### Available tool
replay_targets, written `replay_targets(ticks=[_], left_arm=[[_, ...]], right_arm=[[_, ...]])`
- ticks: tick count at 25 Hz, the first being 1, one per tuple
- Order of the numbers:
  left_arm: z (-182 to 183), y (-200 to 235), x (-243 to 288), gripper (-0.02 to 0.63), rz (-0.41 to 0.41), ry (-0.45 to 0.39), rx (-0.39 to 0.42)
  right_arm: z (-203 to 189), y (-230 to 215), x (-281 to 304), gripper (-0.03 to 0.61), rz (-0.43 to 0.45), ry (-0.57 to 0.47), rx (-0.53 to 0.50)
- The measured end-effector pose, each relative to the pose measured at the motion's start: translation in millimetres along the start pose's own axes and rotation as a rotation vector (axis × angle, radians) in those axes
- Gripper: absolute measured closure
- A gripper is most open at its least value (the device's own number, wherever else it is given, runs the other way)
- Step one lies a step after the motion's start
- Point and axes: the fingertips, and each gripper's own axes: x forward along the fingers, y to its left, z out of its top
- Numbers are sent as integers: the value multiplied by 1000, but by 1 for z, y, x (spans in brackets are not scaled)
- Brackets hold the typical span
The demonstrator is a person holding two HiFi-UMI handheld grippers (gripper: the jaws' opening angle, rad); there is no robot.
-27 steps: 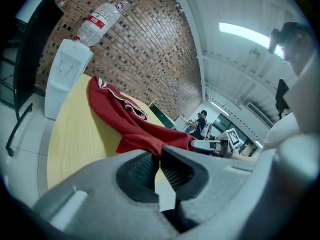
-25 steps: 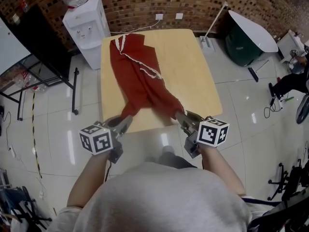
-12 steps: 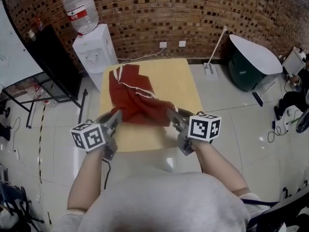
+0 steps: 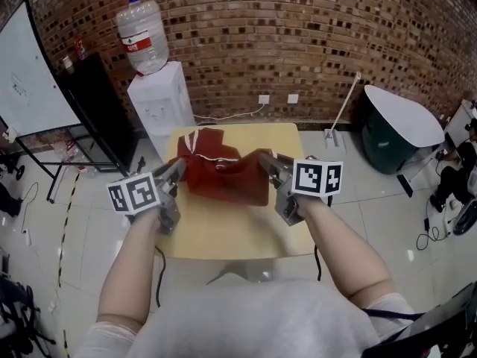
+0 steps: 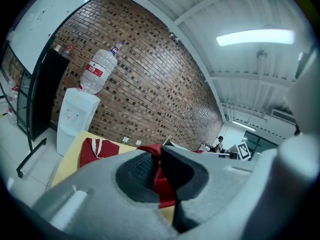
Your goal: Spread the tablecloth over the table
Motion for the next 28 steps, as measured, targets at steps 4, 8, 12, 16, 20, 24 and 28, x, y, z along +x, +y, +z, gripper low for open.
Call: replay_targets(ticks=[4,8,12,16,20,24,28], left_arm=[[45,12,24,604,-8,-11,28],[91,27,60,604,1,3,95],[136,50,96,604,-9,10,133],[176,72,135,604,-12,4,158],[211,100,171,604,17,0,177],[247,137,203,604,65,-2,205],[287,158,229,604,74,-41,241]], right_arm=[[47,-10,27,572,-11,-17,-47],[99,-29,63,572,-20,-17,-91],[147,-52,103,572,-42,-20,-107],[193,-76,135,572,-56,-49,-94],[238,-107,161,572,-106,-84,-91],[271,-141,179,572,-180,-128,-104],[303,-170,186,572,-249,-174,-124]])
